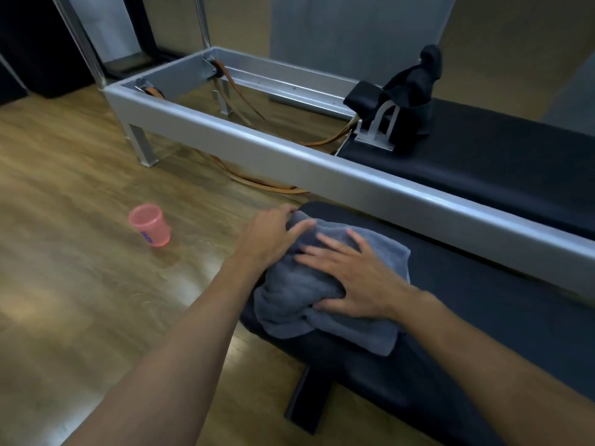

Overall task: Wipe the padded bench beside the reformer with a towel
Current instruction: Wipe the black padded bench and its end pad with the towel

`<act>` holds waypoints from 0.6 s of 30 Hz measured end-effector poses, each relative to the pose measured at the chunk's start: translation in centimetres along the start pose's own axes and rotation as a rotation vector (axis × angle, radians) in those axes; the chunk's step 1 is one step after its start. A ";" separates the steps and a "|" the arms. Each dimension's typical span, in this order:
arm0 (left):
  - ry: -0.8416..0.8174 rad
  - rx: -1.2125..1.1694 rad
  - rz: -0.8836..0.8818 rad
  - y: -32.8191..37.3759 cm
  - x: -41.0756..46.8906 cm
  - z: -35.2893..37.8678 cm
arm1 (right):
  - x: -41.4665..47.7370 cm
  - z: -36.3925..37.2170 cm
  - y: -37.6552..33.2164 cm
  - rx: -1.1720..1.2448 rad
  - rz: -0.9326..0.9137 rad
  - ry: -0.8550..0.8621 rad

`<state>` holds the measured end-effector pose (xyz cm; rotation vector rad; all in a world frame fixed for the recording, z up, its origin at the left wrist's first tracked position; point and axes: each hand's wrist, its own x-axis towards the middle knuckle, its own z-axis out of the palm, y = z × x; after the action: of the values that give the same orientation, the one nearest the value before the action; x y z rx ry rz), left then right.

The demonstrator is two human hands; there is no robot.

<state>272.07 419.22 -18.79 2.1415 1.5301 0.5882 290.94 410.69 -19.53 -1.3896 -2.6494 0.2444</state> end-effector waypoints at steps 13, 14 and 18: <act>-0.054 0.301 0.123 3.0 4.3 4.0 | 5.3 2.9 -0.1 0.062 0.727 0.306; -0.098 0.270 0.101 2.5 4.4 4.2 | 5.3 3.0 0.1 0.072 0.718 0.314; -0.111 0.207 0.092 1.5 4.9 4.7 | 5.6 2.6 0.8 0.134 0.726 0.320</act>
<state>277.37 422.93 -21.29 2.3666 1.4953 0.3458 287.89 415.51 -21.99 -2.0762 -1.7608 0.2374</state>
